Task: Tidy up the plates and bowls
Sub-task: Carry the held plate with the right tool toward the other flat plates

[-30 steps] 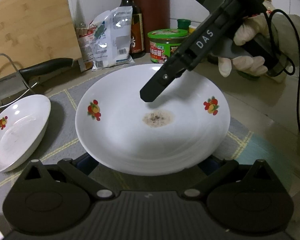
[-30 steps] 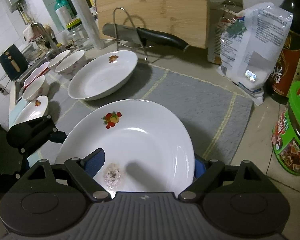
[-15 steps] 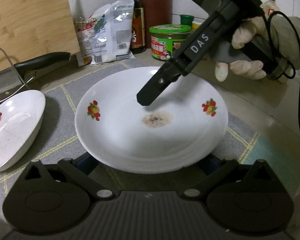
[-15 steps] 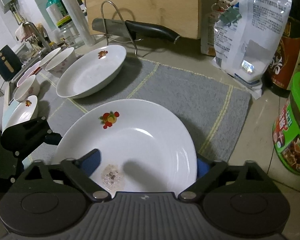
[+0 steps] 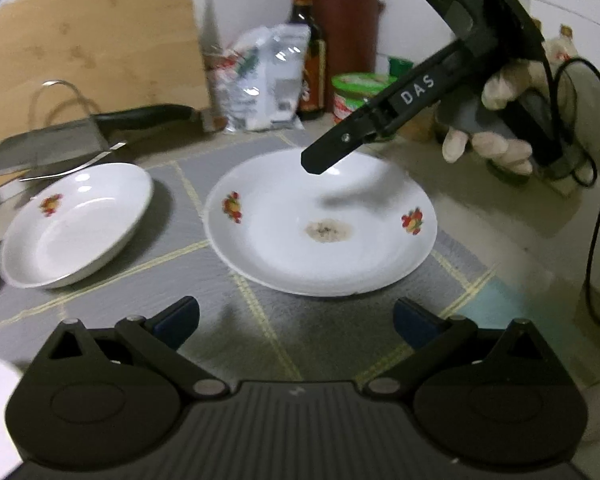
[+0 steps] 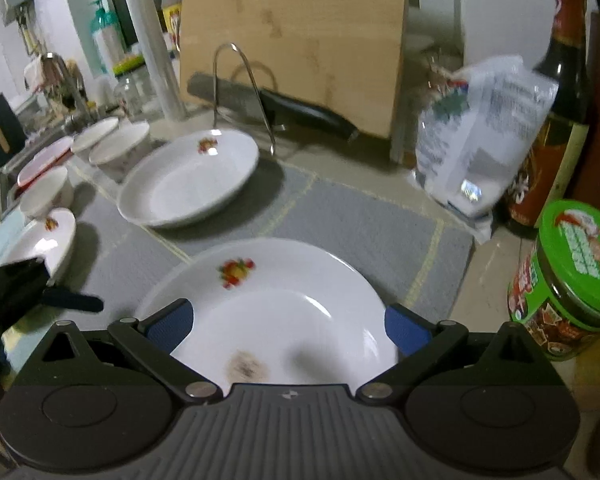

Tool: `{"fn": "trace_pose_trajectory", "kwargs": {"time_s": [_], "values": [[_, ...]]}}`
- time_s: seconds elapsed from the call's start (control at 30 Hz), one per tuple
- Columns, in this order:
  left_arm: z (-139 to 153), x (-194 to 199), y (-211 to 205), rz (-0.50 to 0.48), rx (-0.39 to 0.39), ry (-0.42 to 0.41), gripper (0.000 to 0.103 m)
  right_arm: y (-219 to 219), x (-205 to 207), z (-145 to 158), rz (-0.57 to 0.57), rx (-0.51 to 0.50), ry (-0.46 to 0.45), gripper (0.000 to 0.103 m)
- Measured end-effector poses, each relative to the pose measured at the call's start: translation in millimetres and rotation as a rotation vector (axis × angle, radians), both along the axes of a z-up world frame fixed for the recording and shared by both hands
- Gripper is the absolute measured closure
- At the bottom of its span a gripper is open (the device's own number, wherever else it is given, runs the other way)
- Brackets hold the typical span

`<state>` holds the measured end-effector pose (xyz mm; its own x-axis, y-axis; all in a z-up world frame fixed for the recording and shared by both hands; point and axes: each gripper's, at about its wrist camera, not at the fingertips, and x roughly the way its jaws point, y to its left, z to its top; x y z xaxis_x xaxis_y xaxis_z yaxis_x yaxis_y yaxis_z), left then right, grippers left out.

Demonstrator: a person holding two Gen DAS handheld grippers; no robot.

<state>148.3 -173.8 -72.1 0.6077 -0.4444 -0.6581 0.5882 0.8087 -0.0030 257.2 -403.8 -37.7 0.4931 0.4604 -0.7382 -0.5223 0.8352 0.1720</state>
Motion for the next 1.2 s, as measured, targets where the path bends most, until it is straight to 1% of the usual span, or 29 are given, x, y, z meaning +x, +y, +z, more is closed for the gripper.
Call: {"fn": "trace_pose_trajectory", "kwargs": {"time_s": [0.17, 0.3, 0.37, 0.5, 0.67, 0.8, 0.93, 1.03, 1.2], "values": [[19.3, -18.5, 26.4, 0.072, -0.034, -0.057, 0.000, 29.0, -19.2, 14.6, 0.009, 0.044, -0.030, 0.000], [27.6, -33.4, 56.8, 0.115, -0.073, -0.075, 0.000, 64.5, -41.2, 20.5, 0.008, 0.040, -0.052, 0.000], [29.5, -41.1, 75.0, 0.122, -0.070, -0.085, 0.000, 83.0, -52.2, 20.6, 0.005, 0.045, -0.044, 0.000], [30.9, -60.0, 111.1, 0.126, -0.041, -0.112, 0.000, 122.2, -73.1, 14.9, -0.009, 0.058, -0.009, 0.000], [27.9, -76.8, 163.7, 0.160, -0.027, -0.103, 0.000, 169.8, -92.0, 2.5, -0.014, 0.073, 0.040, 0.000], [24.2, -85.2, 203.1, 0.194, -0.012, -0.091, 0.000, 203.1, -100.5, -8.1, -0.008, 0.064, 0.068, 0.000], [14.5, -91.8, 234.6, 0.216, 0.006, -0.070, 0.000, 226.8, -106.2, -17.6, -0.002, 0.065, 0.093, 0.000], [6.6, -95.5, 252.2, 0.214, 0.018, -0.052, 0.000, 240.4, -110.1, -22.0, 0.003, 0.062, 0.102, 0.000], [-13.0, -91.2, 270.9, 0.174, 0.037, -0.008, 0.000, 256.7, -111.7, -29.2, 0.018, 0.063, 0.120, 0.000]]}}
